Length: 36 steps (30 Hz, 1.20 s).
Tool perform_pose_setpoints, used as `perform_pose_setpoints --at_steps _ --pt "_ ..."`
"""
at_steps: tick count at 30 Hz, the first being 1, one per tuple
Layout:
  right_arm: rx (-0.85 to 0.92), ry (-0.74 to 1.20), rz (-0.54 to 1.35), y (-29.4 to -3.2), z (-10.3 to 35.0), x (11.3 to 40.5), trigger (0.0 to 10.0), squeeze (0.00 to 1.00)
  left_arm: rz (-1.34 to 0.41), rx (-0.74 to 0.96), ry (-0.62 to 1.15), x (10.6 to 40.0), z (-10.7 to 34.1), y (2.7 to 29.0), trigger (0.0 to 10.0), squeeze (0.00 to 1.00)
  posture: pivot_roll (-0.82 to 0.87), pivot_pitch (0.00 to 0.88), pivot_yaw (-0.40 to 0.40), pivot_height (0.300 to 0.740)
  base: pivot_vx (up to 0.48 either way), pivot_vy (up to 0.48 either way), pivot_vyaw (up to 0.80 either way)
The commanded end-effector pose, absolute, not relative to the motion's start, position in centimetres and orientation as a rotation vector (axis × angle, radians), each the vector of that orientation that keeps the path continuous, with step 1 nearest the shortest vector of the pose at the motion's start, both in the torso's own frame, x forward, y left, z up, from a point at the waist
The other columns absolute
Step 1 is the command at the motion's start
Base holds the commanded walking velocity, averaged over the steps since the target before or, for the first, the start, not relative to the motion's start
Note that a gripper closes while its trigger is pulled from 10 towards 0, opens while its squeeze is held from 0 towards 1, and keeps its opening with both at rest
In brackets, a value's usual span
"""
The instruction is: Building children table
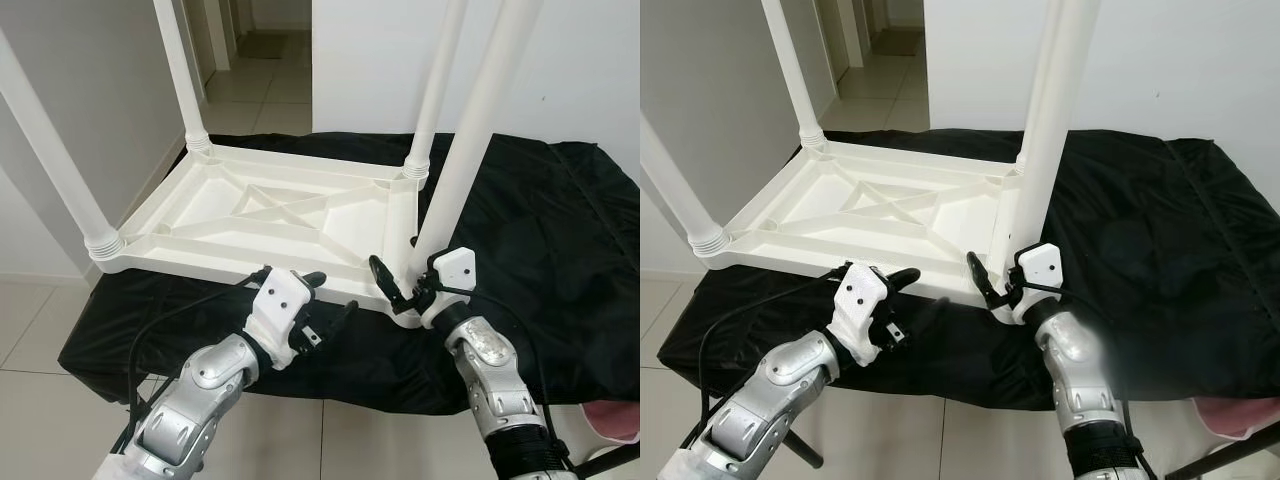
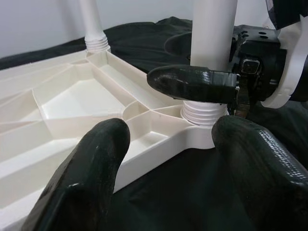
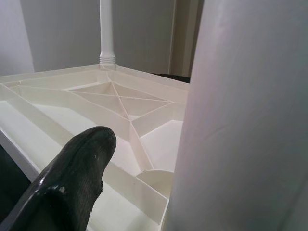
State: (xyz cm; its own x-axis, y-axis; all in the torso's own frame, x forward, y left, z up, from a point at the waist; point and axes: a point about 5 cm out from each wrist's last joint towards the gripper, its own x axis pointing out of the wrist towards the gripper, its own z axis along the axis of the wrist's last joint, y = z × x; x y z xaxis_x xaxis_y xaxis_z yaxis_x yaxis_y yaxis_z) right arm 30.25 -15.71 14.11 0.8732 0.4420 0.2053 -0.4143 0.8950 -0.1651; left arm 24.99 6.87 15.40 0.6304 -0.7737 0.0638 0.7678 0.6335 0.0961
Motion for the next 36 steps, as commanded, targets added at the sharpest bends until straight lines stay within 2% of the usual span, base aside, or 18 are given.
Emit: perform_pose_setpoints --at_steps 1,16,32,34,36 --pt "-0.112 -0.233 0.482 -15.3 14.0 30.4 10.0 0.00 -1.038 0.075 -0.085 24.5 15.5 6.5 10.0 0.00 -0.05 0.000 0.070 0.740 0.000 0.000 0.00" --pt "-0.120 -0.206 0.536 -16.1 14.2 30.6 10.0 0.00 -1.056 0.064 -0.055 24.2 15.4 6.0 10.0 0.00 -0.04 0.000 0.041 0.740 0.000 0.000 0.00" --pt "-0.146 -0.201 0.547 -16.6 14.2 31.2 10.0 0.00 -1.073 0.092 -0.040 24.0 15.2 6.1 10.0 0.00 -0.04 0.000 0.058 0.740 0.000 0.000 0.00" --pt "-0.154 -0.196 0.545 -17.1 14.2 31.2 9.2 0.00 -1.083 0.103 -0.038 24.1 15.2 6.2 10.0 0.00 -0.05 0.000 0.055 0.740 0.000 0.000 0.00" --pt "-0.154 -0.196 0.545 -17.1 14.2 31.2 9.2 0.00 -1.083 0.103 -0.038 24.1 15.2 6.2 10.0 0.00 -0.05 0.000 0.055 0.740 0.000 0.000 0.00"
